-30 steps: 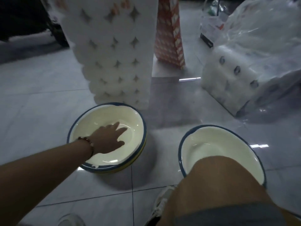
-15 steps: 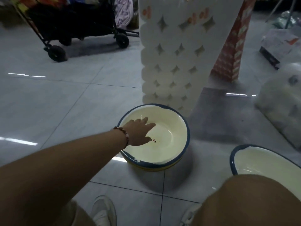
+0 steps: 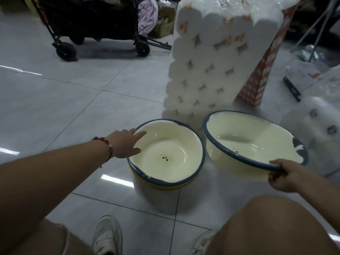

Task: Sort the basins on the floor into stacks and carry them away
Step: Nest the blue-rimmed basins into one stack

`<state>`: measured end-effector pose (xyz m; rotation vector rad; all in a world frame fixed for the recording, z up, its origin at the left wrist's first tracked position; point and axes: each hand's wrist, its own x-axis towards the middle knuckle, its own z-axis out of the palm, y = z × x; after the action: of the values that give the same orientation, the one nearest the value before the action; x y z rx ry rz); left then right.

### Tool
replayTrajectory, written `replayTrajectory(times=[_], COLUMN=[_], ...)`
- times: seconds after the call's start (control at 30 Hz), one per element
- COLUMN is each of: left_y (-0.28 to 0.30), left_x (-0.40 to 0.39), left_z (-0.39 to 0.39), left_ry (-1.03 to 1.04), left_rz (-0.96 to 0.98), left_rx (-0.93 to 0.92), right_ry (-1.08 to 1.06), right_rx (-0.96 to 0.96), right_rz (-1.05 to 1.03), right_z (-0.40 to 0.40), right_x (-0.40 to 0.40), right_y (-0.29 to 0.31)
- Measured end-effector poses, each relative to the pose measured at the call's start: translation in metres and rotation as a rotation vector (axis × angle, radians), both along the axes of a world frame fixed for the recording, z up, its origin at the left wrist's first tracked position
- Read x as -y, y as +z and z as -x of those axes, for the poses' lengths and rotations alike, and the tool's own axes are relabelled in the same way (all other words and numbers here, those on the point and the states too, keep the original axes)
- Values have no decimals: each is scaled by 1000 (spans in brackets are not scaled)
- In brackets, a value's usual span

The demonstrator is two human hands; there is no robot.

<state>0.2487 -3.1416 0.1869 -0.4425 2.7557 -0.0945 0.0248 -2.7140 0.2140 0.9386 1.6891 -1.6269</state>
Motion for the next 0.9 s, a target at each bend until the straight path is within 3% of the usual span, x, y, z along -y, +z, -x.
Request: replayTrajectory(times=[0.27, 0.37, 0.5, 0.63, 0.73, 0.83, 0.9], left_y=[5, 0, -5, -25, -54, -74, -80], left_x=[7, 11, 20, 44, 58, 57, 52], left_z=[3, 3, -3, -16, -22, -12, -1], left_ry=[42, 152, 419, 415, 314, 242, 163], left_rz=[-118, -252, -491, -533, -419, -351, -302], left_rx=[-111, -94, -222, -336, -157, -6, 203], right_ry=[240, 330, 459, 624, 792, 1049, 1220], right_rx=[48, 58, 113, 105, 39, -188, -196], right_rz=[-24, -3, -63, -134, -323, -648, -784], right_z=[-11, -22, -21, -25, -31, -24, -20], right_x=[106, 137, 165, 199, 221, 226, 223], right_y=[42, 35, 27, 1, -31, -68, -80])
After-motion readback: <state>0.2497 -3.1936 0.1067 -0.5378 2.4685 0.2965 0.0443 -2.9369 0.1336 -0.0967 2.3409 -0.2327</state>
